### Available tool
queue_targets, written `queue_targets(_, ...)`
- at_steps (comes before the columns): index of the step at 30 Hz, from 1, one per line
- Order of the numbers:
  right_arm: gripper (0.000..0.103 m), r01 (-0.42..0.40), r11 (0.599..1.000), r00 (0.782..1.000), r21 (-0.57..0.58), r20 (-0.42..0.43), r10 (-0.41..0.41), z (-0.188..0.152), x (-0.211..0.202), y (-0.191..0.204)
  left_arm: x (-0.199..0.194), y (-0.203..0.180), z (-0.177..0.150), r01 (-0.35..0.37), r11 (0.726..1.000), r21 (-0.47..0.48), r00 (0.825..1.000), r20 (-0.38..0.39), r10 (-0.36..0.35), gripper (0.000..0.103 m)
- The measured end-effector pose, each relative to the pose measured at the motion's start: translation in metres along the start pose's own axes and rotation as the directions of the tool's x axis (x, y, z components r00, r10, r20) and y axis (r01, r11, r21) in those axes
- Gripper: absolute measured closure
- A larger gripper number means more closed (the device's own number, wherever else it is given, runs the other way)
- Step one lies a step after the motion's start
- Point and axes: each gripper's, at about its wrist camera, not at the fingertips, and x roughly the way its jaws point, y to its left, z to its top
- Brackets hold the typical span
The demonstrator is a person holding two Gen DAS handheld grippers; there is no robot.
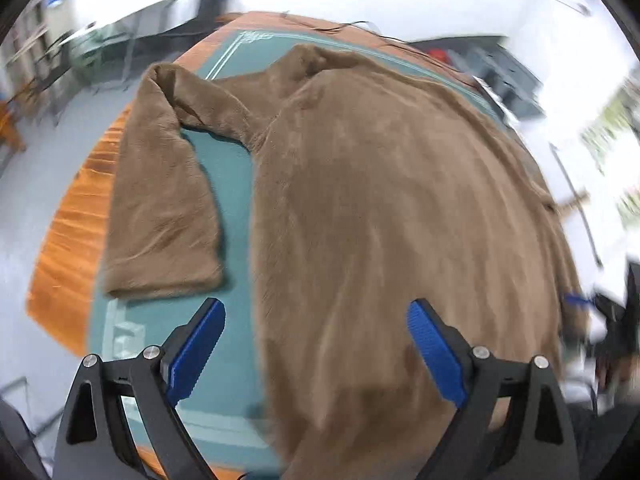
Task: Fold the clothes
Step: 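Release the hem and smooth the fleece with both tools, then move the open right tool over the fleece toward a sleeve cuff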
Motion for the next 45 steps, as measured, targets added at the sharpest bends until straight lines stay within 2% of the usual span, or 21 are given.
queue_targets(3, 0.02, 0.045, 0.998, 0.999, -0.037, -0.012, -0.046, -0.001, 0.021, 0.017, 0.04, -0.019, -0.014, -0.129, 0.987, 0.1, 0.991, -0.01, 0.131, 0.008)
queue_targets(5, 0.02, 0.065, 0.997, 0.997, -0.049, -0.04, -0.067, 0.002, 0.043, 0.031, 0.062, -0.024, -0.021, -0.234, 0.955, 0.18, 0.971, -0.007, 0.24, 0.008)
queue_targets(6, 0.02, 0.053, 0.998, 0.996, -0.044, -0.063, -0.055, -0.003, 0.053, 0.035, 0.063, -0.02, -0.026, -0.243, 0.951, 0.189, 0.969, 0.011, 0.245, 0.007)
queue_targets(7, 0.018, 0.043, 0.999, 0.996, -0.032, -0.076, -0.046, -0.009, 0.057, 0.035, 0.065, -0.015, -0.03, -0.248, 0.949, 0.192, 0.968, 0.024, 0.248, 0.005)
queue_targets(9, 0.009, 0.053, 0.998, 0.997, -0.023, -0.046, -0.054, -0.02, 0.055, 0.039, 0.066, 0.004, -0.028, -0.239, 0.956, 0.171, 0.971, 0.016, 0.239, 0.0)
queue_targets(13, 0.001, 0.032, 0.999, 0.999, -0.03, -0.016, -0.032, -0.028, 0.056, 0.044, 0.069, 0.033, -0.016, -0.224, 0.958, 0.181, 0.974, 0.006, 0.227, 0.0)
queue_targets(17, 0.0, 0.008, 0.999, 1.0, -0.035, -0.025, -0.009, -0.025, 0.057, 0.038, 0.073, 0.035, -0.006, -0.199, 0.943, 0.268, 0.977, -0.024, 0.213, 0.0)
queue_targets(20, 0.0, -0.011, 1.0, 0.997, -0.01, -0.073, 0.01, -0.018, 0.056, 0.028, 0.076, 0.041, 0.007, -0.145, 0.953, 0.266, 0.979, -0.104, 0.178, 0.0)
queue_targets(22, 0.0, -0.029, 0.999, 0.993, 0.018, -0.111, 0.031, -0.011, 0.055, 0.02, 0.073, 0.045, 0.024, -0.1, 0.964, 0.245, 0.981, -0.136, 0.136, 0.0)
queue_targets(25, 0.0, -0.051, 0.992, 0.994, 0.112, -0.092, 0.062, 0.008, 0.04, -0.006, 0.066, 0.058, 0.072, -0.018, 0.988, 0.152, 0.994, -0.105, 0.034, 0.0)
queue_targets(27, 0.0, -0.023, 0.985, 0.999, 0.171, -0.038, 0.03, 0.03, 0.025, -0.025, 0.066, 0.067, 0.11, 0.045, 0.997, 0.07, 0.996, -0.076, -0.04, 0.0)
queue_targets(29, 0.0, 0.034, 0.98, 0.999, 0.196, -0.006, -0.034, 0.051, 0.018, -0.037, 0.077, 0.074, 0.147, 0.055, 0.998, 0.006, 0.997, -0.054, -0.055, 0.0)
queue_targets(31, 0.0, 0.114, 0.972, 0.993, 0.208, 0.005, -0.117, 0.08, 0.023, -0.048, 0.092, 0.08, 0.18, 0.039, 0.999, -0.034, 0.998, -0.052, -0.041, 0.0)
queue_targets(33, 0.0, 0.199, 0.958, 0.979, 0.204, -0.007, -0.202, 0.097, 0.031, -0.05, 0.095, 0.072, 0.198, 0.015, 0.999, -0.042, 0.999, -0.045, -0.017, 0.0)
queue_targets(34, 0.0, 0.232, 0.952, 0.972, 0.202, -0.01, -0.235, 0.115, 0.05, -0.038, 0.098, 0.068, 0.208, 0.0, 0.999, -0.045, 0.999, -0.043, -0.002, 0.0)
queue_targets(37, 0.0, 0.29, 0.934, 0.954, 0.207, 0.019, -0.3, 0.147, 0.071, -0.038, 0.123, 0.063, 0.242, -0.032, 0.998, -0.054, 0.998, -0.056, 0.029, 0.0)
queue_targets(41, 0.0, 0.331, 0.906, 0.935, 0.263, 0.037, -0.353, 0.192, 0.095, -0.051, 0.156, 0.069, 0.269, -0.087, 0.992, -0.091, 0.993, -0.092, 0.079, 0.0)
queue_targets(44, 0.0, 0.272, 0.892, 0.949, 0.361, 0.054, -0.311, 0.219, 0.108, -0.072, 0.179, 0.076, 0.29, -0.141, 0.984, -0.107, 0.986, -0.101, 0.131, 0.0)
queue_targets(45, 0.0, 0.271, 0.886, 0.947, 0.376, 0.059, -0.315, 0.225, 0.111, -0.077, 0.183, 0.076, 0.295, -0.153, 0.983, -0.101, 0.985, -0.097, 0.143, 0.0)
